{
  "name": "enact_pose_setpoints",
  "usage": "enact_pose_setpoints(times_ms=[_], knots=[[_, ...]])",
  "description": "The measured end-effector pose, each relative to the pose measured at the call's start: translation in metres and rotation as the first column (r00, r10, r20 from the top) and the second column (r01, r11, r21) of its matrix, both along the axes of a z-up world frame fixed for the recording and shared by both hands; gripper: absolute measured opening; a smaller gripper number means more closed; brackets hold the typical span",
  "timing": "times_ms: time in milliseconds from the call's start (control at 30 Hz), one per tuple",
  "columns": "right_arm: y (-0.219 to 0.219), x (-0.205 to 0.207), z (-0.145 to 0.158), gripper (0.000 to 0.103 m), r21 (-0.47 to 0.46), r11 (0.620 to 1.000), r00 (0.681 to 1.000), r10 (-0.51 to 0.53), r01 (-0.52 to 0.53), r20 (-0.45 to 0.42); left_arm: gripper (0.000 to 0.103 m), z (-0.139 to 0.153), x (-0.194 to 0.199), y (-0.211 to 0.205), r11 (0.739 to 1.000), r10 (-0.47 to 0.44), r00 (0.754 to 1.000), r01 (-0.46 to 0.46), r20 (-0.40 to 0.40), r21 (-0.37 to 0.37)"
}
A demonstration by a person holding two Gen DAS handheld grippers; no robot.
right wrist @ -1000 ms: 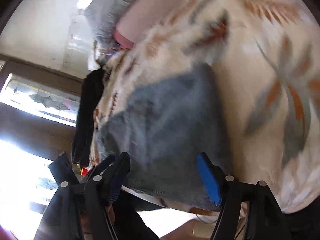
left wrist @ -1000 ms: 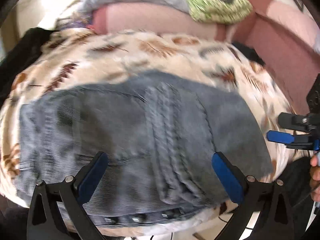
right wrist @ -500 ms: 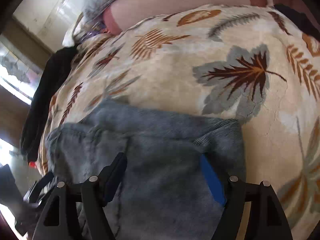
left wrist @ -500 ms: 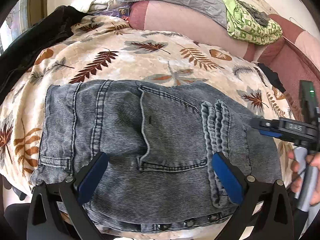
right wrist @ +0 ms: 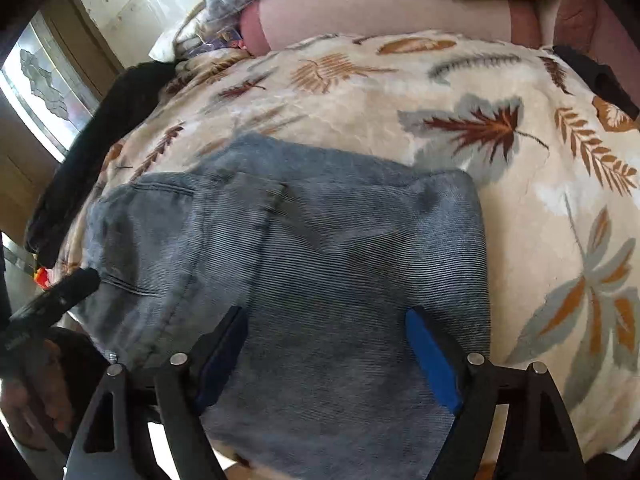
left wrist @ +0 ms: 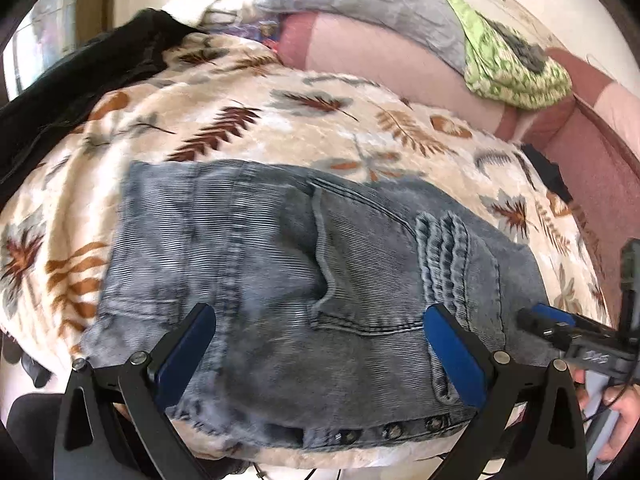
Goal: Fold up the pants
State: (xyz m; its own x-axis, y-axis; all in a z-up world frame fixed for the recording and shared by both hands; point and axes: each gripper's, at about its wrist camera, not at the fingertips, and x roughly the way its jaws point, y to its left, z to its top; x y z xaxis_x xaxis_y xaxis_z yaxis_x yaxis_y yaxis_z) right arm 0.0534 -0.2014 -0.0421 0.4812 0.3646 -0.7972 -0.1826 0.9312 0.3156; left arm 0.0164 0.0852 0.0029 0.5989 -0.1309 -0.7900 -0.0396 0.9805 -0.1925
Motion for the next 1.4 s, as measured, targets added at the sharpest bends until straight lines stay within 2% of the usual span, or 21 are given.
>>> enact_pose_setpoints(times_ms=[133, 200, 267, 333, 367, 433, 567, 633, 700, 767, 867, 900, 933, 1000, 1067, 1133, 1200, 1267, 1300, 1367, 1400], knots=[[-0.013, -0.017, 0.009, 0.083, 0.025, 0.999, 0.991, -0.038, 0.035, 0.125, 0.103, 0.008, -0.021, 0.031, 0.989, 0.119, 0.993, -0.117, 0.022, -0.09], [-0.02, -0.022, 0.005, 0.083, 0.043, 0.998, 0.989, -0.056, 0.05, 0.138, 0.103, 0.009, -0.035, 0.051, 0.965, 0.193, 0.981, -0.187, 0.012, -0.186], [-0.028, -0.022, -0.001, 0.083, 0.094, 0.994, 0.991, -0.066, 0.055, 0.114, 0.103, 0.005, -0.045, 0.073, 0.916, 0.253, 0.967, -0.247, -0.023, -0.315], [-0.03, -0.02, -0.003, 0.083, 0.136, 0.989, 0.994, -0.063, 0.05, 0.095, 0.103, -0.002, -0.054, 0.092, 0.842, 0.304, 0.95, -0.304, -0.073, -0.445], [-0.032, -0.021, -0.002, 0.083, 0.158, 0.986, 0.994, -0.061, 0.045, 0.096, 0.103, -0.007, -0.058, 0.101, 0.797, 0.321, 0.941, -0.328, -0.103, -0.508], [-0.031, -0.022, 0.002, 0.083, 0.186, 0.982, 0.993, -0.049, 0.028, 0.112, 0.103, -0.014, -0.063, 0.108, 0.752, 0.351, 0.926, -0.366, -0.137, -0.547], [-0.026, -0.023, 0.007, 0.083, 0.205, 0.979, 0.992, -0.027, 0.001, 0.125, 0.103, -0.034, -0.06, 0.114, 0.693, 0.354, 0.913, -0.402, -0.204, -0.599], [-0.025, -0.024, 0.006, 0.083, 0.2, 0.98, 0.992, -0.023, -0.003, 0.125, 0.103, -0.042, -0.054, 0.115, 0.689, 0.362, 0.906, -0.418, -0.218, -0.593], [-0.026, -0.025, 0.006, 0.083, 0.195, 0.981, 0.991, -0.032, 0.006, 0.13, 0.103, -0.051, -0.048, 0.117, 0.671, 0.362, 0.901, -0.43, -0.239, -0.604], [-0.029, -0.026, 0.006, 0.083, 0.198, 0.98, 0.99, -0.049, 0.022, 0.131, 0.103, -0.056, -0.043, 0.12, 0.665, 0.39, 0.887, -0.457, -0.248, -0.591], [-0.031, -0.027, 0.009, 0.083, 0.203, 0.978, 0.99, -0.064, 0.037, 0.128, 0.102, -0.056, -0.039, 0.126, 0.661, 0.417, 0.878, -0.469, -0.233, -0.585], [-0.029, -0.026, 0.01, 0.083, 0.21, 0.977, 0.992, -0.056, 0.031, 0.115, 0.098, -0.055, -0.037, 0.127, 0.661, 0.421, 0.88, -0.465, -0.222, -0.589], [-0.027, -0.024, 0.013, 0.083, 0.237, 0.971, 0.994, -0.043, 0.019, 0.097, 0.09, -0.052, -0.036, 0.127, 0.672, 0.416, 0.886, -0.452, -0.205, -0.587], [-0.017, -0.021, 0.024, 0.083, 0.297, 0.955, 0.996, 0.0, -0.026, 0.085, 0.047, -0.046, -0.031, 0.123, 0.745, 0.411, 0.891, -0.45, -0.193, -0.493], [0.004, -0.011, 0.034, 0.083, 0.356, 0.93, 0.996, 0.079, -0.092, 0.05, 0.039, -0.047, -0.028, 0.121, 0.78, 0.408, 0.893, -0.449, -0.19, -0.437], [0.031, 0.007, 0.038, 0.083, 0.424, 0.897, 0.989, 0.147, -0.128, -0.012, 0.035, -0.047, -0.03, 0.121, 0.791, 0.404, 0.897, -0.44, -0.178, -0.425], [0.059, 0.026, 0.029, 0.083, 0.49, 0.861, 0.97, 0.218, -0.137, -0.111, 0.026, -0.044, -0.035, 0.123, 0.801, 0.402, 0.902, -0.431, -0.16, -0.416], [0.091, 0.047, 0.01, 0.083, 0.548, 0.827, 0.936, 0.282, -0.127, -0.208, 0.021, -0.036, -0.037, 0.121, 0.815, 0.407, 0.904, -0.423, -0.127, -0.397], [0.103, 0.054, -0.002, 0.083, 0.55, 0.825, 0.917, 0.312, -0.131, -0.25, 0.019, -0.033, -0.038, 0.121, 0.821, 0.407, 0.906, -0.418, -0.114, -0.389], [0.126, 0.071, -0.05, 0.084, 0.532, 0.843, 0.845, 0.336, -0.073, -0.416, 0.019, -0.03, -0.04, 0.116, 0.835, 0.406, 0.909, -0.412, -0.098, -0.364], [0.123, 0.074, -0.053, 0.083, 0.545, 0.838, 0.858, 0.306, -0.036, -0.413, 0.017, -0.029, -0.04, 0.115, 0.839, 0.404, 0.91, -0.41, -0.094, -0.358]])
